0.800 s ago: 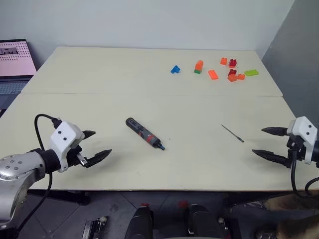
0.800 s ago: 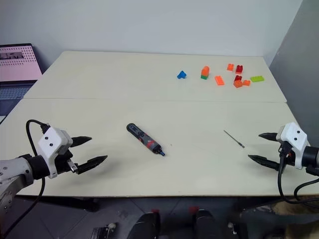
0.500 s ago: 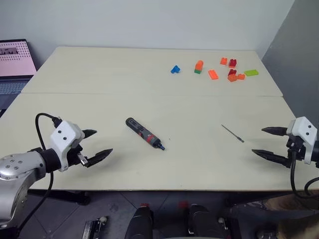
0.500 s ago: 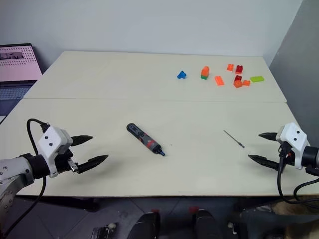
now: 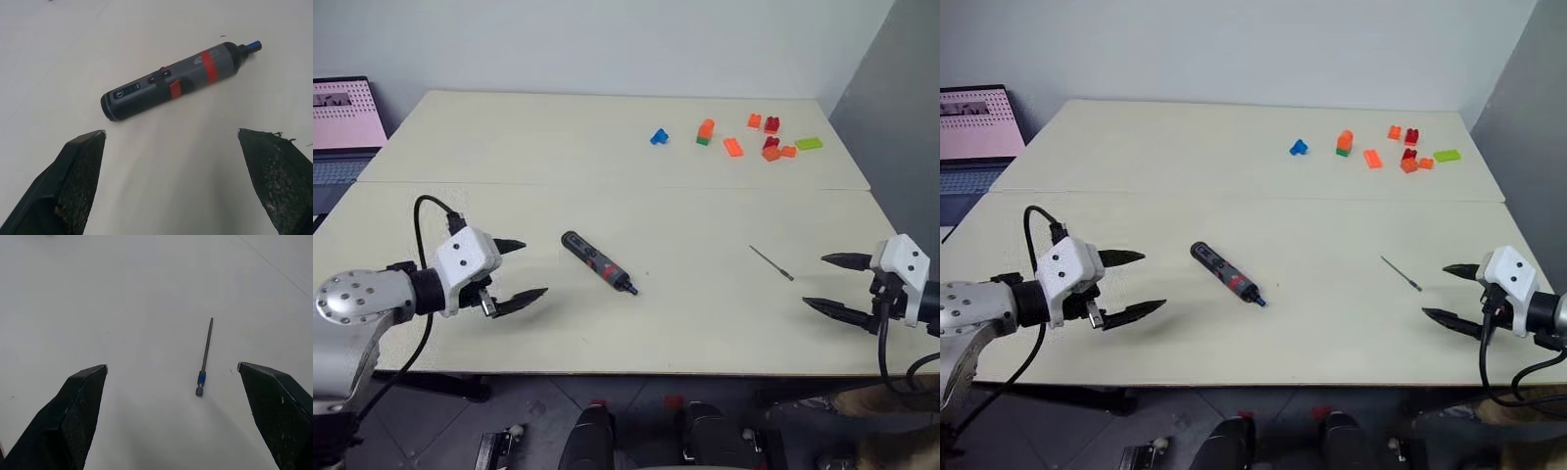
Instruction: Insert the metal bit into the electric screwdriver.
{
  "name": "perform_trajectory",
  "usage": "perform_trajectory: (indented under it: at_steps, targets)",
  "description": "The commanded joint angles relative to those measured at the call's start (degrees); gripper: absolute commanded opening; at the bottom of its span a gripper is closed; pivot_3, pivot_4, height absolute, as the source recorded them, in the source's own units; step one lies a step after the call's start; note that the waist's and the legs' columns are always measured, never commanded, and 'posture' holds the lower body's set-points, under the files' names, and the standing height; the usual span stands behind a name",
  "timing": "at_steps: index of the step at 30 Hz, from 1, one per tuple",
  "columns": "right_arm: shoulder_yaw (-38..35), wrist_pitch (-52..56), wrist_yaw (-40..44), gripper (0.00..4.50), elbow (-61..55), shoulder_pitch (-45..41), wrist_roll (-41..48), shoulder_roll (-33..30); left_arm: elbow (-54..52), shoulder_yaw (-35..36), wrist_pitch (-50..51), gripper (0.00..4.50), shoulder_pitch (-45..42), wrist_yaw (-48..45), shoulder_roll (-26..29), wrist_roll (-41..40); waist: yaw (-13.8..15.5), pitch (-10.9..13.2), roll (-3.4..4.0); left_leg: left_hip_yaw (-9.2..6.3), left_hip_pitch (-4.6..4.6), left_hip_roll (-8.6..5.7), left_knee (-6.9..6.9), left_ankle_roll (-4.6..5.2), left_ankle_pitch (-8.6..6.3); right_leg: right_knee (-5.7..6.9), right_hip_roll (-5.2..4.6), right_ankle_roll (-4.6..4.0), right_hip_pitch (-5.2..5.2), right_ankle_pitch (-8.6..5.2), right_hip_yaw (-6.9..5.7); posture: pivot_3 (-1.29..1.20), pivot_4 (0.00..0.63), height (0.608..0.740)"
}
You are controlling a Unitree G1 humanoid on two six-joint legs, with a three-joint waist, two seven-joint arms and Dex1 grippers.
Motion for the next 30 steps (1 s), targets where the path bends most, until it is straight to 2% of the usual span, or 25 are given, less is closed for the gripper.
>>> perform_trajectory:
  at_steps: [1, 5, 8, 11, 20, 30]
  targets:
    - [0.2, 3.2, 2.1, 4.49, -7.1, 0.5, 3.4, -1.5, -1.1, -8.7, -5.0, 4.50, -10.0, -9.2, 2.0, 1.2, 0.4, 0.0, 0.00, -0.07, -0.02, -0.02, 0.04, 0.00, 0.00, 0.01, 0.00, 0.01, 0.03, 0.00, -0.07, 0.00, 0.150, 0.740]
    - [2.0, 6.7, 1.5, 4.49, -11.7, -2.2, 6.4, -1.2, 3.0, -17.3, -10.7, 4.50, -18.3, -16.0, 0.7, 5.4, -0.1, 0.0, 0.02, 0.05, 0.00, 0.00, 0.03, 0.00, 0.00, -0.04, 0.02, 0.04, 0.04, 0.05, 0.04, 0.00, 0.150, 0.740]
    - [4.0, 10.1, 0.6, 4.49, -15.5, -4.8, 10.1, 0.0, 8.8, -25.5, -15.9, 4.50, -26.6, -19.7, -2.3, 12.6, -0.2, 0.0, 0.03, 0.05, 0.00, 0.00, 0.05, 0.01, 0.01, 0.01, 0.07, 0.07, 0.00, 0.08, 0.05, 0.00, 0.150, 0.740]
    - [6.2, 12.9, -0.6, 4.49, -18.9, -5.9, 11.9, 0.6, 15.1, -30.6, -20.8, 4.50, -32.9, -23.2, -5.6, 16.2, -0.1, 0.0, 0.01, -0.03, -0.02, 0.03, 0.10, 0.01, 0.01, 0.01, 0.15, 0.04, 0.03, 0.12, -0.01, 0.00, 0.150, 0.740]
    - [9.1, 18.9, -5.9, 4.49, -25.3, -7.4, 16.2, 2.8, 30.0, -38.7, -30.9, 4.50, -44.8, -26.4, -14.3, 25.0, -0.1, 0.0, 0.00, -0.04, -0.13, 0.01, 0.11, 0.01, 0.01, -0.03, 0.15, 0.05, -0.03, 0.13, 0.00, 0.00, 0.150, 0.740]
    - [11.0, 18.4, -6.9, 4.49, -26.7, -6.0, 16.1, 4.0, 40.9, -42.9, -38.0, 4.50, -50.0, -25.2, -19.1, 33.0, -0.2, 0.0, 0.00, -0.07, -0.11, 0.01, 0.15, 0.02, 0.02, 0.01, 0.16, 0.06, -0.01, 0.13, -0.01, 0.00, 0.150, 0.740]
